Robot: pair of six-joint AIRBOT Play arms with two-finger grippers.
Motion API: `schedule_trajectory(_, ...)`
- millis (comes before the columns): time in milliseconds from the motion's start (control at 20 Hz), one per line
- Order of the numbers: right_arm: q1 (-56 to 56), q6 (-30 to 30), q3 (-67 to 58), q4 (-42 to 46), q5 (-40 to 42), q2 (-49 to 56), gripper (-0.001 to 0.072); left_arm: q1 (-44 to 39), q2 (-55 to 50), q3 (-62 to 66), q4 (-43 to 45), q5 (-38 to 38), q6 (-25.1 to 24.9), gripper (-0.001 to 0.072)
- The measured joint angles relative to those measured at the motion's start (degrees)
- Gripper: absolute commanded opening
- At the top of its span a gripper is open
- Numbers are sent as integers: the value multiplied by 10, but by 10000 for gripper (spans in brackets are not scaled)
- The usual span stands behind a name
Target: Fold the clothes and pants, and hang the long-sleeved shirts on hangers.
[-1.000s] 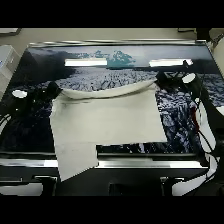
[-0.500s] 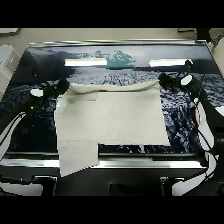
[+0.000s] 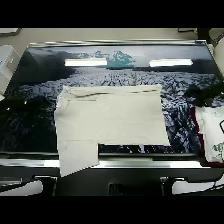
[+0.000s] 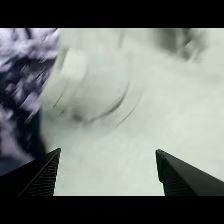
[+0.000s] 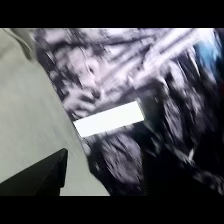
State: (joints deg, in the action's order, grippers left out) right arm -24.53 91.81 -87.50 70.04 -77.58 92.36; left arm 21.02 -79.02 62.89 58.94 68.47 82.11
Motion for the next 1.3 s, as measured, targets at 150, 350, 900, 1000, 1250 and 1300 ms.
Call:
schedule_trajectory(150, -16, -24, 39, 7, -98, -9, 537, 32, 45, -100, 37, 68, -23, 534)
schedule_trajectory(350, -12, -45, 78, -2, -145, -21, 535, 47, 66, -218, 0, 59, -81, 510)
schedule_trajectory(900, -8, -59, 93, -8, -172, -26, 535, 28, 32, -276, -73, 28, -169, 372)
schedule_trajectory(1000, -8, -59, 93, -8, -177, -26, 534, 17, 26, -277, -82, 18, -173, 287)
schedule_trajectory(1250, -8, -60, 106, 3, -189, -27, 534, -1, 15, -278, -91, -12, -177, 26)
schedule_trajectory(1300, -8, -62, 118, 5, -189, -27, 536, -2, 14, -278, -93, -12, -178, 25)
